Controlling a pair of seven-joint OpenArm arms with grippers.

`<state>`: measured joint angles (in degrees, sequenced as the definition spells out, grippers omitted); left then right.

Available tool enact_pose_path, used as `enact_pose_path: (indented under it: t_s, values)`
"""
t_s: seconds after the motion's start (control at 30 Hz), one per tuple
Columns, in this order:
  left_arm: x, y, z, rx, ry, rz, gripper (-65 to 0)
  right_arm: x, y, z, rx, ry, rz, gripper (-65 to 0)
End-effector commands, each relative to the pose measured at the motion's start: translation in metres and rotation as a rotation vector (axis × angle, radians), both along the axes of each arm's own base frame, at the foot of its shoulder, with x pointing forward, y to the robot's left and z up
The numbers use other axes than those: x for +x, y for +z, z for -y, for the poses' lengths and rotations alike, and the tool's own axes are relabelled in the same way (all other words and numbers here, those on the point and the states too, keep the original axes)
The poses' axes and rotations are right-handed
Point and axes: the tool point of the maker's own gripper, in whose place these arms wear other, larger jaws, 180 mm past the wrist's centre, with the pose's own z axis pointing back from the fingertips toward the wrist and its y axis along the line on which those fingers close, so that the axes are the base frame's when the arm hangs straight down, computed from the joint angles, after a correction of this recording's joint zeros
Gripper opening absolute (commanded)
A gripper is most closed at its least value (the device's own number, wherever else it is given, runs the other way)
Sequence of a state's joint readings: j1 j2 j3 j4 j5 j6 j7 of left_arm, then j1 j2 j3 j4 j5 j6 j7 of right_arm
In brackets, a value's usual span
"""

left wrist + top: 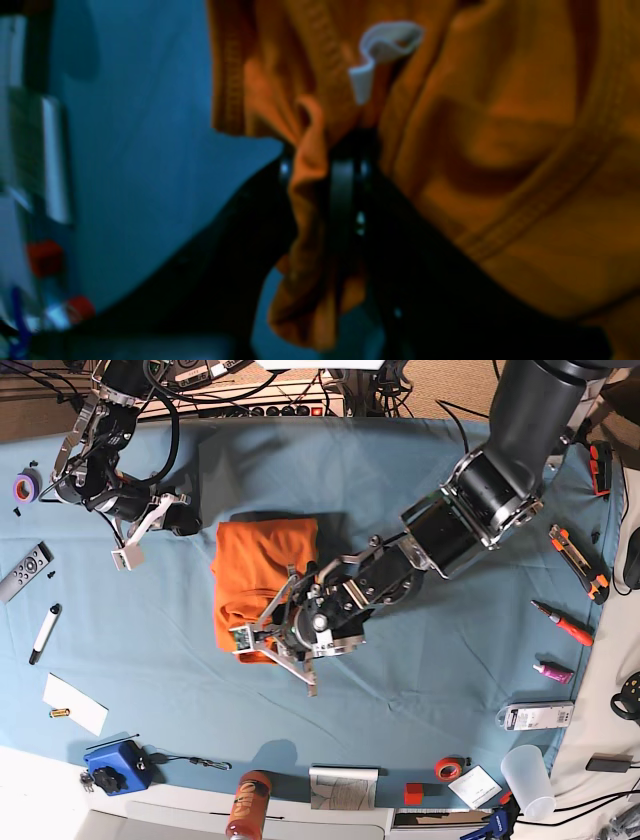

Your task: Layout the t-shirt on the table in an organized manner, then fold the t-shirt properly

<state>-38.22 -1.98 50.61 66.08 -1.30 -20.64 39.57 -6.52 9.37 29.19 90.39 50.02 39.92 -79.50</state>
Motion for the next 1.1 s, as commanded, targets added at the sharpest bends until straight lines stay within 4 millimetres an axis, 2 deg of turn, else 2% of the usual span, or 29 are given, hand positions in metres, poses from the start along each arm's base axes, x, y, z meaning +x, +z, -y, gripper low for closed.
enact_pose_path:
  t_s: [0.0, 0.07, 0.13, 0.27, 0.4, 0.47, 0.5, 0.53, 0.6, 0.67, 0.77, 0.97, 1.07]
  values:
    - [0.017, 0.031, 0.011, -0.036, -0.015, 0.084, -64.0, 0.007, 0.01, 0.004, -0.007, 0.0, 0.037, -65.0]
    - [0.024, 0.041, 0.015, -0.054, -0.022, 0.131, -52.4, 0.007, 0.01, 0.004, -0.007, 0.0, 0.037, -65.0]
    - [0.038, 0.058, 0.017, -0.113, 0.033, 0.201, -45.4, 0.007, 0.01, 0.004, -0.006, 0.0, 0.038, -65.0]
    - [0.064, 0.085, 0.005, -0.228, 0.225, 0.312, -44.7, 0.007, 0.01, 0.004, -0.006, 0.0, 0.038, -65.0]
    - [0.072, 0.084, -0.012, -0.197, 0.334, 0.321, -44.8, 0.008, 0.01, 0.004, -0.006, 0.0, 0.04, -65.0]
    - [0.077, 0.086, -0.03, -0.148, 0.429, 0.35, -45.6, 0.009, 0.011, 0.004, -0.004, -0.005, 0.049, -65.0]
    - [0.08, 0.09, -0.041, -0.132, 0.496, 0.372, -48.0, 0.011, 0.013, 0.005, -0.003, -0.008, 0.056, -65.0]
    - [0.083, 0.095, -0.053, -0.116, 0.565, 0.398, -52.2, 0.012, 0.013, 0.005, -0.002, -0.01, 0.061, -65.0]
    - [0.084, 0.106, -0.075, -0.083, 0.698, 0.45, -65.0, 0.014, 0.017, 0.005, -0.001, -0.009, 0.076, -65.0]
    - [0.081, 0.115, -0.096, -0.007, 0.789, 0.485, -65.0, 0.018, 0.024, 0.004, -0.01, -0.004, 0.098, -65.0]
    - [0.07, 0.115, -0.121, 0.152, 0.853, 0.46, -65.0, 0.023, 0.039, 0.003, -0.041, 0.01, 0.15, -65.0]
    - [0.061, 0.085, -0.147, 0.063, 0.964, 0.264, -65.0, 0.033, 0.069, 0.0, -0.089, 0.028, 0.256, -65.0]
    - [0.055, 0.081, -0.167, -0.079, 1.043, 0.144, -65.0, 0.035, 0.077, -0.001, -0.102, 0.033, 0.283, -65.0]
